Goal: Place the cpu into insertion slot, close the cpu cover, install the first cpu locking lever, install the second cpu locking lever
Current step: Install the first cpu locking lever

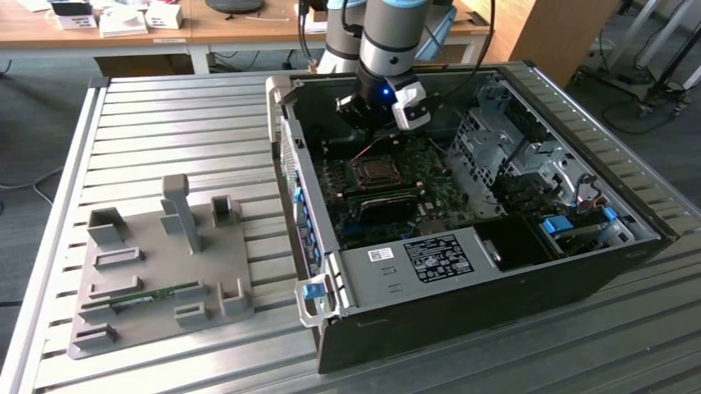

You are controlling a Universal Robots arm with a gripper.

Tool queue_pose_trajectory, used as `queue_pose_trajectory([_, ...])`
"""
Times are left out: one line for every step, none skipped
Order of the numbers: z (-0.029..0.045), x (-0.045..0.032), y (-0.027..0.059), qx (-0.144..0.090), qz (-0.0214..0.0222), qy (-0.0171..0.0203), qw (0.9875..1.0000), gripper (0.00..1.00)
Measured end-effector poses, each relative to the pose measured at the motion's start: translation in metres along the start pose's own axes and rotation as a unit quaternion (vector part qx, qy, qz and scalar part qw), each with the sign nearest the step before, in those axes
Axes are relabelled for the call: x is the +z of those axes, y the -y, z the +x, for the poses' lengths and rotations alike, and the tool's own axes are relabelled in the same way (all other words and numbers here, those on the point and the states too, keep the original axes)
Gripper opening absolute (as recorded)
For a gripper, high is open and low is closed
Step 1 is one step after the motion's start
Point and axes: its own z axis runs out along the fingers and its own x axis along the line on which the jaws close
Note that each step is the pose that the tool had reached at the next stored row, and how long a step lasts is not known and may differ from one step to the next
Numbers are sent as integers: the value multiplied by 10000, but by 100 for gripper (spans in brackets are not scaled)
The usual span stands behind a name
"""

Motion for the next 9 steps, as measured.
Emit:
queue_pose_trajectory([0, 4, 1, 0, 1, 0, 10000, 11])
queue_pose_trajectory([0, 7, 2, 0, 2, -1, 10000, 11])
queue_pose_trajectory([1, 9, 3, 0, 3, -1, 10000, 11])
queue_pose_trajectory([1, 9, 3, 0, 4, -1, 10000, 11])
queue_pose_trajectory([1, 9, 3, 0, 4, -1, 10000, 11])
queue_pose_trajectory([1, 10, 3, 0, 2, -1, 10000, 11])
queue_pose_trajectory([1, 11, 3, 0, 2, -1, 10000, 11])
queue_pose_trajectory([1, 11, 3, 0, 2, -1, 10000, 11])
queue_pose_trajectory([1, 11, 3, 0, 3, -1, 10000, 11])
